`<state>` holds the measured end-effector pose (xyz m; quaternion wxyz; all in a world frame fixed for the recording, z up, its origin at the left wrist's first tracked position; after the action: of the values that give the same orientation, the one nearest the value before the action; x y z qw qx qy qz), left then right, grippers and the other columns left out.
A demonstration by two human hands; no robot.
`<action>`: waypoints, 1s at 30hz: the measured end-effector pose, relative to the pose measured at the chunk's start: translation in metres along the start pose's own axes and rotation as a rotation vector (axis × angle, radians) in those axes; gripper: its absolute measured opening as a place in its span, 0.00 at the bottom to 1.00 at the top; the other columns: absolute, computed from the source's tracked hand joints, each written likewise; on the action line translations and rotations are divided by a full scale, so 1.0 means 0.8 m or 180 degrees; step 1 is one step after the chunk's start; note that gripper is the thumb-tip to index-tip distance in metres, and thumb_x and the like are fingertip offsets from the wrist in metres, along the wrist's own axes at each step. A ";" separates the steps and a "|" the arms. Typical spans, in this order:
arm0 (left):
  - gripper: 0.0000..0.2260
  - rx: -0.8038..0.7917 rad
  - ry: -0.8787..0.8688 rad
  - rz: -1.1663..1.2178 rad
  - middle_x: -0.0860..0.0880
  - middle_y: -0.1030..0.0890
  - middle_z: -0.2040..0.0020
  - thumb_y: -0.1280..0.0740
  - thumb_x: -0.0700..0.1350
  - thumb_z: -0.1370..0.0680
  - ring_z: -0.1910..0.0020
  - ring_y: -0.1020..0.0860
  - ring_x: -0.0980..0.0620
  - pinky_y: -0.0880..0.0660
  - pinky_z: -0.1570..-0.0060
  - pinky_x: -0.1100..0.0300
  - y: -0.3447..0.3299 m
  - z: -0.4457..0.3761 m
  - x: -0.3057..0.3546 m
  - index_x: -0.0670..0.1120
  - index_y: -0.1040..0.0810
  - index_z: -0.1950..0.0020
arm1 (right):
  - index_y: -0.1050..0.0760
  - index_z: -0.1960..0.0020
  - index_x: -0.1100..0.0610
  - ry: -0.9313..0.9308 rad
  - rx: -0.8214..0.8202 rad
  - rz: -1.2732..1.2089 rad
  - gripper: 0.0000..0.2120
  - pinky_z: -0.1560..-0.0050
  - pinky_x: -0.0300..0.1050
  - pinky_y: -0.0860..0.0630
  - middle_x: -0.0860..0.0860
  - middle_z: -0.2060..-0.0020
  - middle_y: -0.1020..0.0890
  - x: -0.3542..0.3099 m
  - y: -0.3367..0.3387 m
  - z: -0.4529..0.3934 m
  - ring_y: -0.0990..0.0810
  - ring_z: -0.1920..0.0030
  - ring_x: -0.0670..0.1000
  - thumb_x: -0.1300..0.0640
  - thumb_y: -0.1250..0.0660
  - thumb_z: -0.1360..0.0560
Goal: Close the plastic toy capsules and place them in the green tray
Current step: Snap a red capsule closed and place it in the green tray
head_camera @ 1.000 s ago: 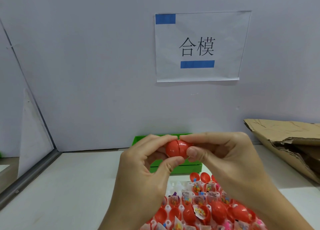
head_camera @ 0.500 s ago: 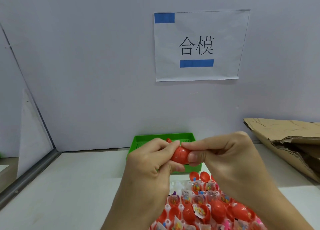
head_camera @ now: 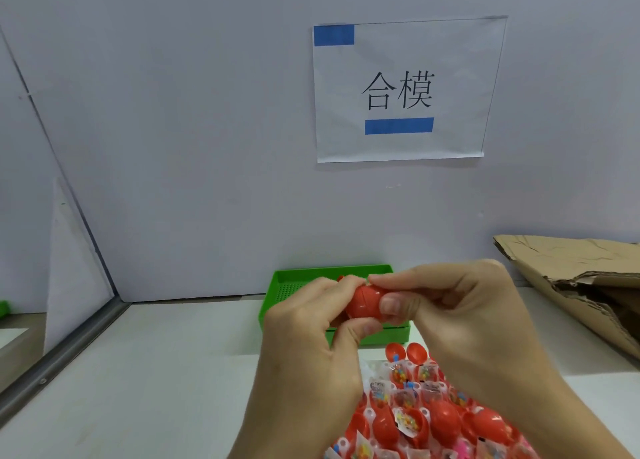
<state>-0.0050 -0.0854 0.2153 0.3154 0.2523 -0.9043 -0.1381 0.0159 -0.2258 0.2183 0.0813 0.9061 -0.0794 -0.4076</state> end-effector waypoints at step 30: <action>0.23 -0.0107 -0.0349 0.0421 0.69 0.27 0.32 0.31 0.42 0.26 0.32 0.29 0.66 0.34 0.38 0.76 -0.010 0.006 0.008 0.62 0.28 0.36 | 0.16 0.44 0.58 -0.1045 -0.0875 -0.2072 0.26 0.47 0.46 0.20 0.61 0.49 0.14 0.039 -0.044 0.007 0.15 0.47 0.58 0.44 0.20 0.35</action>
<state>-0.0096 -0.0952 0.2121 0.2781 0.1788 -0.9324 -0.1458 0.0348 -0.1985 0.1841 0.0546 0.7873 0.2555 -0.5585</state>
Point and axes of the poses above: each hand's wrist, its own z-axis away from the middle knuckle, its own y-axis out of the back of the hand, x = y × z, the point moved 10 cm from there along -z, towards the middle knuckle
